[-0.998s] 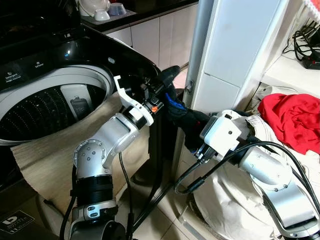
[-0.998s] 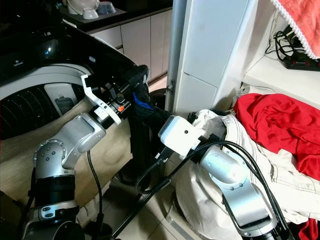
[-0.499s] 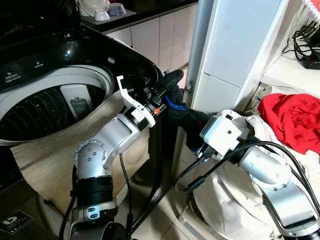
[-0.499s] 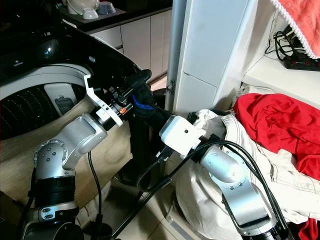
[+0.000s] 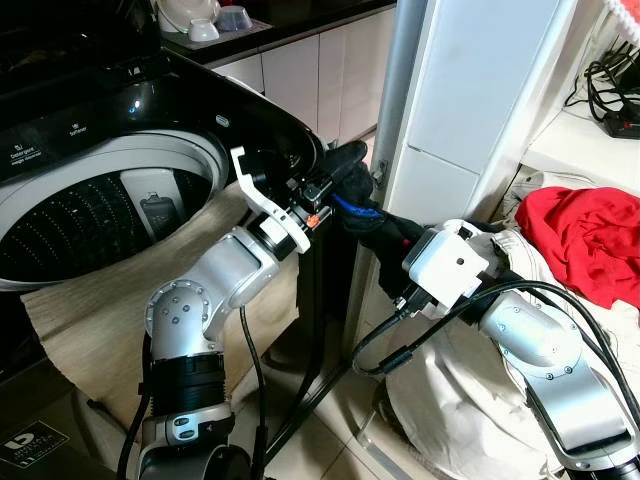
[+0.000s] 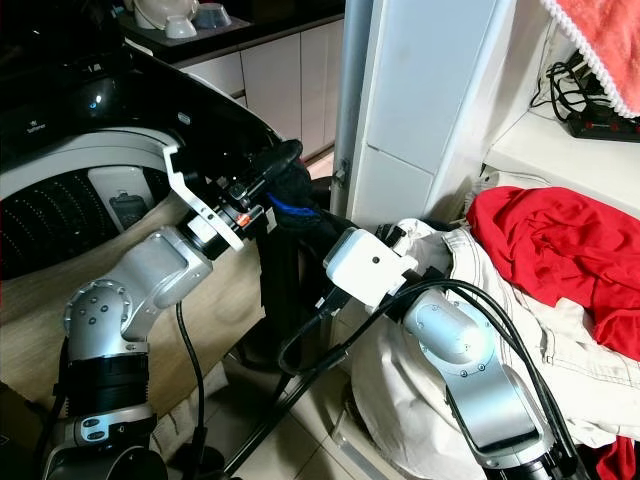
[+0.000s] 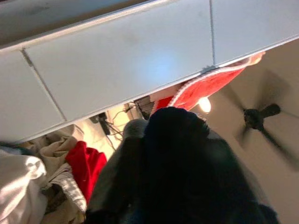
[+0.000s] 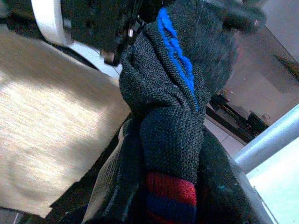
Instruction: Clothes washing
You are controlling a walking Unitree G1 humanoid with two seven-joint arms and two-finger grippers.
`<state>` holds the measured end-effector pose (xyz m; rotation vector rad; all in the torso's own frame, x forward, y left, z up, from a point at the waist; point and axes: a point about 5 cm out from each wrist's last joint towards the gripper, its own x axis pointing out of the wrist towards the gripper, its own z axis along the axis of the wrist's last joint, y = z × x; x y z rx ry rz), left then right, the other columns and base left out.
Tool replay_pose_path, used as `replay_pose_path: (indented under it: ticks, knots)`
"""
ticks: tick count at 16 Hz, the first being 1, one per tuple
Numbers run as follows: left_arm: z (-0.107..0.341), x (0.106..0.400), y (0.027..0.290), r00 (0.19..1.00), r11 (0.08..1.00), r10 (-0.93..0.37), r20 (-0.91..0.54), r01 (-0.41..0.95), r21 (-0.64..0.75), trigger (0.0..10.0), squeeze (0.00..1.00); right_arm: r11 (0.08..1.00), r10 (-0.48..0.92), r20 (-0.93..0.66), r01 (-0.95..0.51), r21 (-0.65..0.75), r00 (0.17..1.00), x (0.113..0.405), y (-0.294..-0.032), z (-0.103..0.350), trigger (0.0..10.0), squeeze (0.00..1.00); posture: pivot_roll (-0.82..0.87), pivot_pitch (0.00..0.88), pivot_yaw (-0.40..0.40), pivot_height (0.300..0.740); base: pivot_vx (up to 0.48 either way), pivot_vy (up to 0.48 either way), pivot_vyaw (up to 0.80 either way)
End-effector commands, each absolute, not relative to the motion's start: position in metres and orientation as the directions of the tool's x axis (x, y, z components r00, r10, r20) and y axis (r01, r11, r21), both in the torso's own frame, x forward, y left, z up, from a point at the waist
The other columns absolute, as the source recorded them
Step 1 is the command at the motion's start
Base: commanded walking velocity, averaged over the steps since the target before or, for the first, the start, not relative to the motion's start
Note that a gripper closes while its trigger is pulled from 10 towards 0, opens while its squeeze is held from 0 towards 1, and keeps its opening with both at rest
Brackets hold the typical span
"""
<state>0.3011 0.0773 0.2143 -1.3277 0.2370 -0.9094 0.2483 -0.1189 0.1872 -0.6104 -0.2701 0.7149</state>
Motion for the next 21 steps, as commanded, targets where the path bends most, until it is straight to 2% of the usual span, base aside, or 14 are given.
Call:
replay_pose_path:
  ticks: [1, 3, 4, 5, 6, 9, 10, 12, 13, 14, 16, 18, 20, 21]
  knots:
    - [0.218, 0.299, 0.075, 0.627, -0.047, -0.693, 0.357, 0.455, -0.889, 0.0, 0.0, 0.602, 0.664, 0.043, -0.5, -0.623, 0.746, 0.252, -0.123, 0.191, 0.0, 0.0, -0.18, 0.0, 0.033, 0.74, 0.0, 0.0, 0.0]
    - [0.219, 0.302, 0.077, 0.642, -0.008, -0.686, 0.344, 0.466, -0.885, 0.0, 0.0, 0.602, 0.664, 0.044, -0.499, -0.624, 0.746, 0.252, -0.123, 0.191, 0.0, 0.0, -0.17, 0.0, 0.032, 0.74, 0.0, 0.0, 0.0]
    - [0.219, 0.304, 0.078, 0.655, 0.032, -0.682, 0.326, 0.472, -0.881, 0.0, 0.0, 0.605, 0.664, 0.046, -0.5, -0.619, 0.746, 0.252, -0.123, 0.191, 0.7, 0.0, -0.17, 0.0, 0.032, 0.74, 0.0, 0.0, 0.0]
    - [0.222, 0.306, 0.08, 0.667, 0.079, -0.677, 0.311, 0.486, -0.87, 0.0, 0.0, 0.616, 0.661, 0.056, -0.498, -0.61, 0.748, 0.253, -0.123, 0.192, 7.3, 0.0, -0.17, 0.0, 0.032, 0.74, 0.0, 0.0, 0.0]
    - [0.226, 0.309, 0.083, 0.678, 0.106, -0.668, 0.308, 0.495, -0.862, 0.0, 0.0, 0.623, 0.673, 0.066, -0.516, -0.587, 0.737, 0.252, -0.122, 0.193, 10.0, 1.0, -0.17, 0.0, 0.032, 0.74, 0.0, 0.0, 0.0]
    - [0.239, 0.316, 0.095, 0.716, 0.203, -0.622, 0.317, 0.538, -0.818, 0.0, 0.0, 0.635, 0.673, 0.082, -0.517, -0.574, 0.735, 0.252, -0.121, 0.196, 10.0, 1.0, -0.17, 0.0, 0.033, 0.74, 0.0, 0.0, 0.0]
    - [0.242, 0.328, 0.116, 0.812, 0.484, -0.53, 0.245, 0.526, -0.699, 0.0, 0.0, 0.632, 0.672, 0.083, -0.511, -0.582, 0.736, 0.252, -0.121, 0.197, 10.0, 0.0, -0.17, 0.0, 0.033, 0.74, 0.0, 0.0, 0.0]
    - [0.243, 0.338, 0.138, 0.892, 0.689, -0.404, 0.204, 0.444, -0.573, 0.0, 0.0, 0.622, 0.68, 0.075, -0.52, -0.586, 0.729, 0.251, -0.12, 0.197, 10.0, 0.0, -0.17, 0.0, 0.033, 0.74, 0.0, 0.0, 0.0]
    - [0.258, 0.349, 0.173, 0.959, 0.896, -0.162, 0.234, 0.242, -0.372, 0.0, 0.0, 0.599, 0.7, 0.053, -0.546, -0.585, 0.712, 0.249, -0.117, 0.194, 10.0, 0.0, -0.17, 0.0, 0.032, 0.74, 0.0, 0.0, 0.0]
    - [0.267, 0.353, 0.192, 0.964, 0.949, -0.05, 0.262, 0.127, -0.287, 0.0, 0.0, 0.589, 0.713, 0.043, -0.565, -0.579, 0.699, 0.248, -0.114, 0.193, 10.0, 0.0, -0.16, 0.0, 0.029, 0.74, 0.0, 0.0, 0.0]
    - [0.278, 0.357, 0.217, 0.95, 0.977, 0.09, 0.3, -0.025, -0.213, 0.0, 0.0, 0.576, 0.731, 0.039, -0.586, -0.57, 0.681, 0.247, -0.108, 0.193, 10.0, 0.0, -0.16, 0.0, 0.031, 0.74, 0.0, 0.0, 0.0]
    - [0.282, 0.361, 0.222, 0.944, 0.977, 0.079, 0.32, -0.009, -0.213, 0.0, 0.0, 0.583, 0.727, 0.052, -0.576, -0.573, 0.684, 0.248, -0.106, 0.196, 10.0, 0.0, -0.17, 0.0, 0.033, 0.74, 0.0, 0.0, 0.0]
    - [0.282, 0.362, 0.21, 0.937, 0.974, 0.002, 0.349, 0.078, -0.213, 0.0, 0.0, 0.602, 0.711, 0.068, -0.555, -0.575, 0.7, 0.25, -0.108, 0.199, 10.0, 0.0, -0.17, 0.0, 0.034, 0.74, 0.0, 0.0, 0.0]
    - [0.278, 0.364, 0.209, 0.939, 0.983, 0.017, 0.344, 0.048, -0.178, 0.0, 0.0, 0.619, 0.697, 0.088, -0.535, -0.575, 0.711, 0.252, -0.11, 0.202, 10.0, 0.0, -0.17, 0.0, 0.032, 0.74, 0.0, 0.0, 0.0]
